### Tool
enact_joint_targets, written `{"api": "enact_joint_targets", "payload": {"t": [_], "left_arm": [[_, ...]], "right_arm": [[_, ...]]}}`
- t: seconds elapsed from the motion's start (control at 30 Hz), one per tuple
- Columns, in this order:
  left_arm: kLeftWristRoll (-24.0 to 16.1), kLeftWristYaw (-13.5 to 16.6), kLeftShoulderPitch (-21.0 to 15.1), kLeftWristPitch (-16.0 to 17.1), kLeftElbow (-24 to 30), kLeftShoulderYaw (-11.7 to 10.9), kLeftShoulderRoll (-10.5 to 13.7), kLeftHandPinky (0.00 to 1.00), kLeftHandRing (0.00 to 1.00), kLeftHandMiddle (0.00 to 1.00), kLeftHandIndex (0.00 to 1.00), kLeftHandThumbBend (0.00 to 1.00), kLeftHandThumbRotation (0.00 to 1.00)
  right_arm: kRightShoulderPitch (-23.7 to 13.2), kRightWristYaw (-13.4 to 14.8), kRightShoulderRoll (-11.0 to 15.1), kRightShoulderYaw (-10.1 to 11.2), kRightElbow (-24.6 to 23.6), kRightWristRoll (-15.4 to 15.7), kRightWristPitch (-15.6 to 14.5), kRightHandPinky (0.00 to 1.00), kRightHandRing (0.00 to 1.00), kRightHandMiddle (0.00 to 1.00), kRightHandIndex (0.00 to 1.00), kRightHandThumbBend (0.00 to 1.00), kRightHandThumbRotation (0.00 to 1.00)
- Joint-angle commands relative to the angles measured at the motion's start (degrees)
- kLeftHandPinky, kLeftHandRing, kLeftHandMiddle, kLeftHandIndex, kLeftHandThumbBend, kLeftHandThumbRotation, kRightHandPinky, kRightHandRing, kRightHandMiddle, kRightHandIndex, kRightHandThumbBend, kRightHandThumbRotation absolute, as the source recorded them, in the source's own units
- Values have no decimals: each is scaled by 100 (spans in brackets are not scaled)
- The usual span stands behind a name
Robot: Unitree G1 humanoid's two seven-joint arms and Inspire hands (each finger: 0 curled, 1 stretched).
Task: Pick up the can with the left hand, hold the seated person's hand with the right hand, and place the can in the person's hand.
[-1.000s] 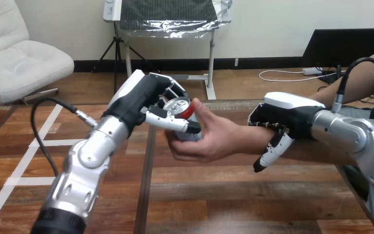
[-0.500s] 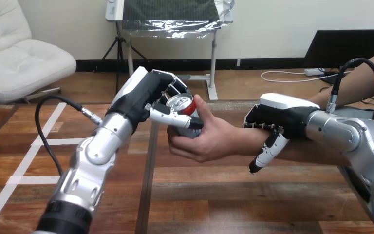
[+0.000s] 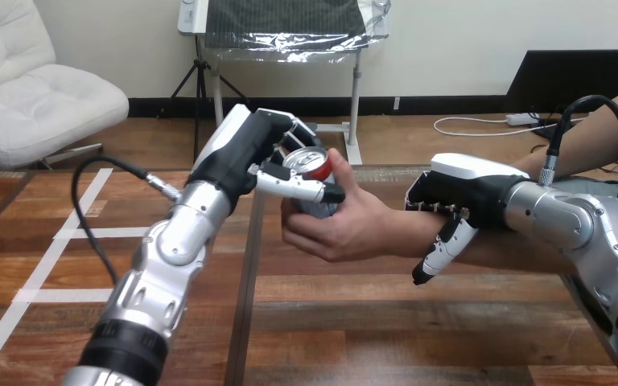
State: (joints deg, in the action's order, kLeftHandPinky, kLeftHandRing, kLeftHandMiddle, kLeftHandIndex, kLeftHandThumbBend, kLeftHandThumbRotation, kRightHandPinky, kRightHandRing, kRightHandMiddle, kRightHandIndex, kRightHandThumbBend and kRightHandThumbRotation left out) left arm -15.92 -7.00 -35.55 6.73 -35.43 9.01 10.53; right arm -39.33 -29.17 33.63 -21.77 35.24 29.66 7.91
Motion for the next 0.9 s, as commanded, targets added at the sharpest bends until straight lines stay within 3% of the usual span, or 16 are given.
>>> {"api": "enact_joint_targets", "payload": {"t": [0.0, 0.27, 0.6, 0.87], "left_arm": [[-11, 15, -538, 287, -182, 290, -530, 32, 35, 41, 42, 76, 0], [-30, 3, -564, 367, -256, 309, -588, 33, 37, 42, 43, 76, 0], [61, -352, -377, -93, 202, 314, -571, 40, 46, 51, 50, 79, 3], [139, -510, -96, -198, 589, 255, -514, 53, 64, 67, 67, 86, 29]], "right_arm": [[151, 23, -143, 85, -93, -147, -11, 37, 43, 48, 48, 81, 9], [203, 9, -124, 97, -162, -162, -56, 36, 43, 48, 48, 81, 10], [381, -115, -7, 183, -446, -273, -103, 38, 45, 51, 51, 81, 13], [526, -330, 146, 242, -694, -397, -94, 48, 55, 61, 64, 81, 30]]}}
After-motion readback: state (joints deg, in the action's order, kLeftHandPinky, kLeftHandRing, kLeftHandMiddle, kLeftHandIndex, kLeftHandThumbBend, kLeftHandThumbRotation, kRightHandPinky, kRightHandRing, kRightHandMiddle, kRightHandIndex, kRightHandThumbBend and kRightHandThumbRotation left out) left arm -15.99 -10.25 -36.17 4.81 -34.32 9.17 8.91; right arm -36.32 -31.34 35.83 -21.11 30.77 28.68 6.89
